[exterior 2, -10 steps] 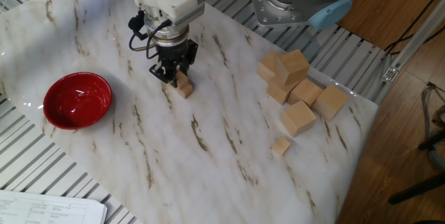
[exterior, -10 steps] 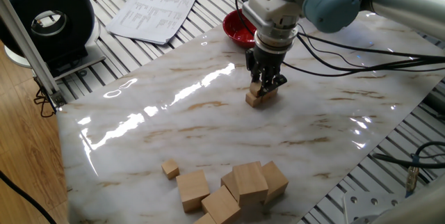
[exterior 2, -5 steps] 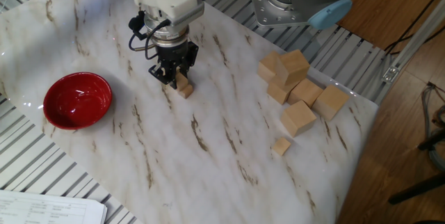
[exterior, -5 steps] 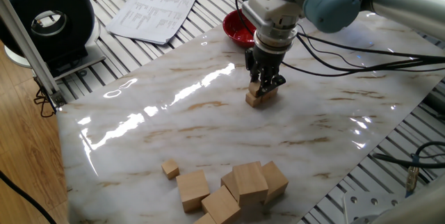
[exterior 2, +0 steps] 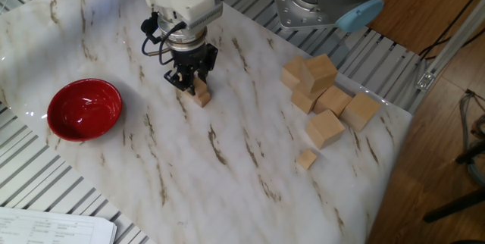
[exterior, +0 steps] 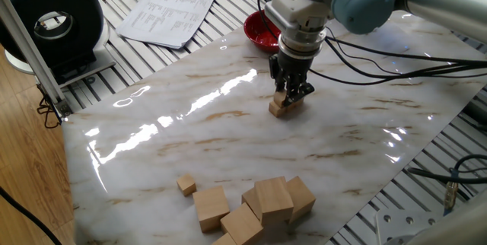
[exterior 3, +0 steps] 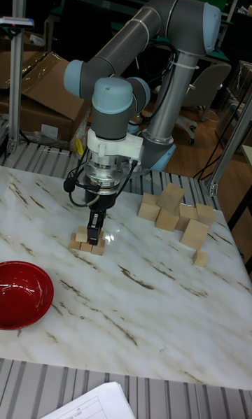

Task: Stack the blocks into a pyramid shape

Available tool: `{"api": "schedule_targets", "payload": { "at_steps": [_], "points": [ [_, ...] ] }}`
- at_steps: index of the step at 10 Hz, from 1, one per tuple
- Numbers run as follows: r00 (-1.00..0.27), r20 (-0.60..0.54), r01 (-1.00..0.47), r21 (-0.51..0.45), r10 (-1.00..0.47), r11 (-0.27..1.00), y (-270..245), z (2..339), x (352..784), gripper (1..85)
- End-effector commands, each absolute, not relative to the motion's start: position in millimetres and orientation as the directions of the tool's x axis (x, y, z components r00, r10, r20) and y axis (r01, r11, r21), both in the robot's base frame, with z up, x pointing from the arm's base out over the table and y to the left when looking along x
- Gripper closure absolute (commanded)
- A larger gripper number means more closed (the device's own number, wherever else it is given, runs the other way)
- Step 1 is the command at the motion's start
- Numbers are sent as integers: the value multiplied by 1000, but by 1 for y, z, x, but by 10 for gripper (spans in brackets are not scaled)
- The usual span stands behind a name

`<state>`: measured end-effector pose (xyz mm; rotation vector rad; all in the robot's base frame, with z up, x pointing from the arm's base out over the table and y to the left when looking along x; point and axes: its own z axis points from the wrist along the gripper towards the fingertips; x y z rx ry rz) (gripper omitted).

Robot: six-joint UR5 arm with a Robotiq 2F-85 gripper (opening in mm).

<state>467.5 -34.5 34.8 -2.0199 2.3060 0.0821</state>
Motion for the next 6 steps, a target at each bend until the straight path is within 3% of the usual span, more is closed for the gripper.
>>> {"api": "schedule_targets", "payload": {
  "at_steps": [1, 6],
  "points": [
    [-128, -95, -992, -4, -987, 129, -35, 36, 466, 830],
    [-117, -89, -993, -7, -989, 118, -37, 36, 467, 790]
  ]
}}
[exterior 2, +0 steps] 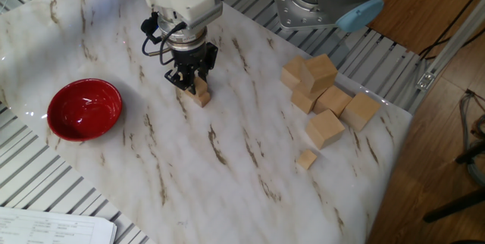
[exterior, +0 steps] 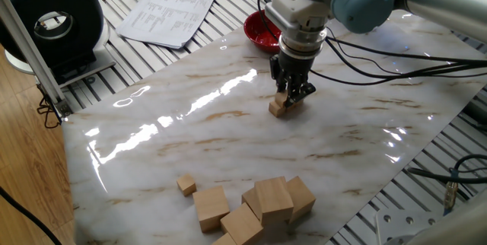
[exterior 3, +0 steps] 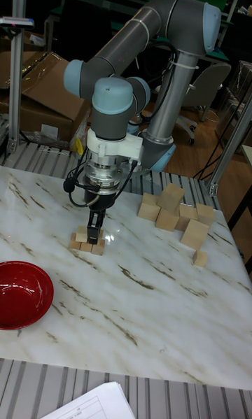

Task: Stack the blocks into a pyramid shape

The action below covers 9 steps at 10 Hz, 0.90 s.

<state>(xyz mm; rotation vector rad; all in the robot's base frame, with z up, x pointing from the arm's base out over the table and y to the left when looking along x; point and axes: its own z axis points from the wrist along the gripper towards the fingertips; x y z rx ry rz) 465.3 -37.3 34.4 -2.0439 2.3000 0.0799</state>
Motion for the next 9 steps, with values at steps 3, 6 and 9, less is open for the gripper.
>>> {"api": "schedule_targets", "payload": {
  "at_steps": [3, 6, 9],
  "points": [
    [-108, -88, -994, -8, -990, 109, -37, 36, 467, 740],
    [-97, -86, -995, -11, -992, 98, -38, 36, 467, 697],
    [-87, -87, -996, -10, -992, 88, -37, 36, 467, 640]
  ]
}}
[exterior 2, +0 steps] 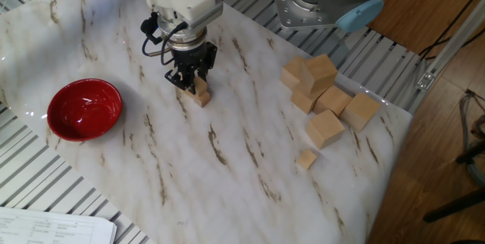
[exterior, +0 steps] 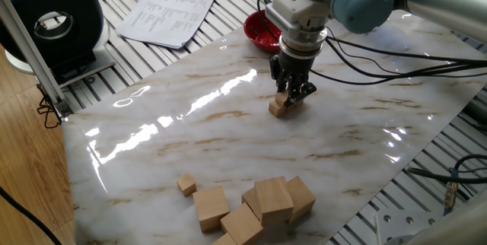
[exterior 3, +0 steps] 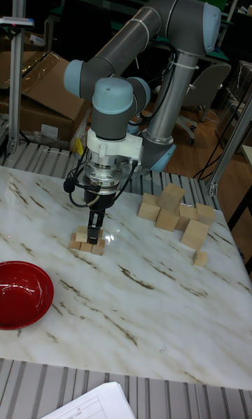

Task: Stack the blocks into a pyramid shape

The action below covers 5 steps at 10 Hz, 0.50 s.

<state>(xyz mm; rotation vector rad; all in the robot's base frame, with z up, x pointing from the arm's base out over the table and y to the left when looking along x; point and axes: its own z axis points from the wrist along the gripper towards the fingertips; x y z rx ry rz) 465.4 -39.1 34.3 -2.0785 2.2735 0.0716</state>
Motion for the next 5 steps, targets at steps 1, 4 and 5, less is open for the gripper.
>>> {"api": "schedule_targets", "payload": {
  "at_steps": [1, 4, 5],
  "points": [
    [-77, -87, -997, -11, -993, 79, -37, 36, 467, 603],
    [-71, -91, -997, -2, -993, 72, -36, 36, 465, 530],
    [-71, -95, -997, 0, -993, 72, -35, 36, 464, 520]
  ]
}}
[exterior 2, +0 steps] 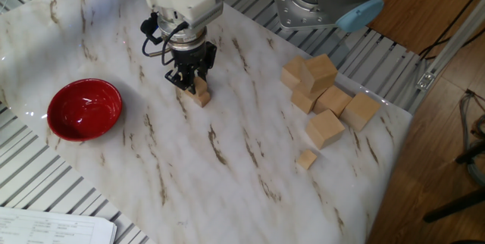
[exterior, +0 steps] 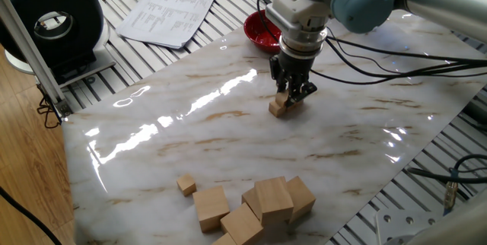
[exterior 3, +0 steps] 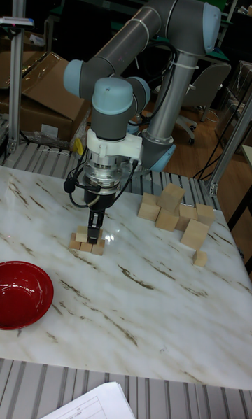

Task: Stack the blocks into a pyramid shape

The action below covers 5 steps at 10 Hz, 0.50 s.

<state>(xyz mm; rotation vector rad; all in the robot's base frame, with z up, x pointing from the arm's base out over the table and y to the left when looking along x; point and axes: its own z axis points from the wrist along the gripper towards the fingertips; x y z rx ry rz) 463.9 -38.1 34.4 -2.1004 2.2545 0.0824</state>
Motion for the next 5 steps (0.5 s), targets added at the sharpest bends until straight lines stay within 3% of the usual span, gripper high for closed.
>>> {"api": "schedule_targets", "payload": {
  "at_steps": [1, 5],
  "points": [
    [-68, -97, -998, 6, -993, 68, -35, 36, 463, 503],
    [-62, -104, -998, 15, -993, 61, -35, 37, 461, 417]
  ]
}}
